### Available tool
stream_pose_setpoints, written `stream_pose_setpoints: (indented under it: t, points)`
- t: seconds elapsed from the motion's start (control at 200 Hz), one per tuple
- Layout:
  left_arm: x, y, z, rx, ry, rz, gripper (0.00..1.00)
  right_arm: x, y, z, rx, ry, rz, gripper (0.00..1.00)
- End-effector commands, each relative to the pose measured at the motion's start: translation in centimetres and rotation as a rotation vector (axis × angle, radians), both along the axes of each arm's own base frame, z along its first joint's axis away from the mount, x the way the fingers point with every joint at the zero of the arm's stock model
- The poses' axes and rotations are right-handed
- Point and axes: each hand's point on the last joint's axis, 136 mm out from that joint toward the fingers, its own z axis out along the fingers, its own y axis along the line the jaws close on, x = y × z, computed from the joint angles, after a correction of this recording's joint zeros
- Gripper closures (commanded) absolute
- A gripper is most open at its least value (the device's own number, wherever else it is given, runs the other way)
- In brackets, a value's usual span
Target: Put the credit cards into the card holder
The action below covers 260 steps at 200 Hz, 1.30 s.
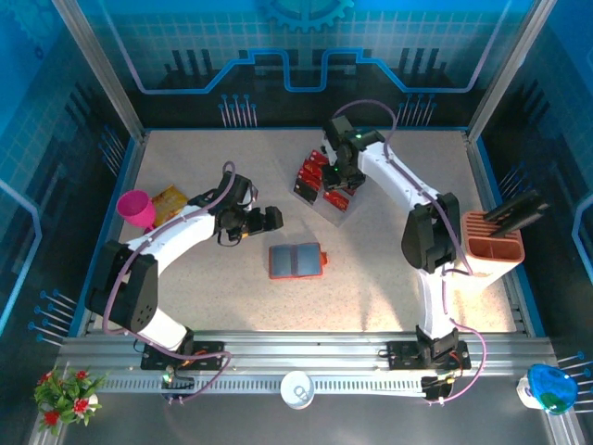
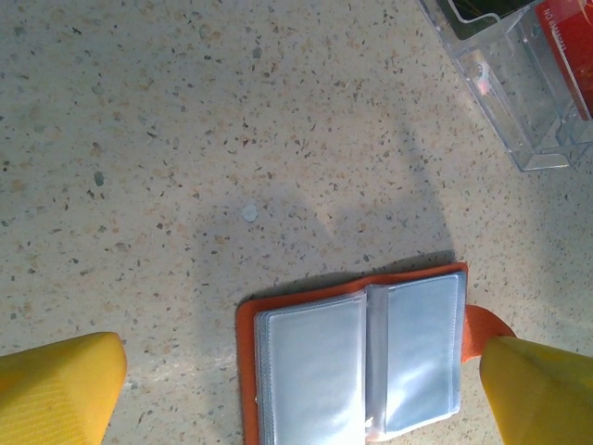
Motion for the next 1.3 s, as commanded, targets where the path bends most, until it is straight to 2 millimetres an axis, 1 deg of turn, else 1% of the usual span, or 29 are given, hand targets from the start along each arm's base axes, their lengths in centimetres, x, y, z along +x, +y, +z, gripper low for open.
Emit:
stream_pose_setpoints:
  t: [0.0,0.375,0.585,0.675,0.835,1.021,1.186,1.296]
  points:
    - [0.5,-0.6,0.4,-0.007,0.004,-0.014,0.01,-0.2,-1.4,-0.4,-0.131,0.011,0.048,0.67]
    - [0.5,-0.8,0.1,-0.011,0.022,-0.021,0.01,0.2,-0.9,-3.2,-0.174,0.049,0.084,0.68]
    - [0.3,-0.8,-0.2,-0.012,0.032,-0.024,0.01,0.3,-0.8,-4.5,-0.185,0.075,0.092,0.7]
    - [0.3,-0.8,-0.2,-0.011,0.034,-0.023,0.01,0.2,-0.7,-4.8,-0.186,0.083,0.096,0.74]
    - [0.3,-0.8,-0.4,-0.011,0.037,-0.024,0.01,0.2,-0.6,-4.5,-0.183,0.071,0.102,0.79]
    - [0.1,-0.8,-0.6,-0.012,0.042,-0.023,0.01,0.2,-0.3,-3.7,-0.169,0.049,0.125,0.89]
    - [0.1,-0.8,-0.5,-0.014,0.038,-0.024,0.01,-0.2,1.0,-3.2,-0.154,0.026,0.213,0.98]
    - [0.0,-0.8,-0.4,-0.015,0.037,-0.026,0.01,-0.6,1.7,-2.7,-0.165,0.002,0.277,1.0]
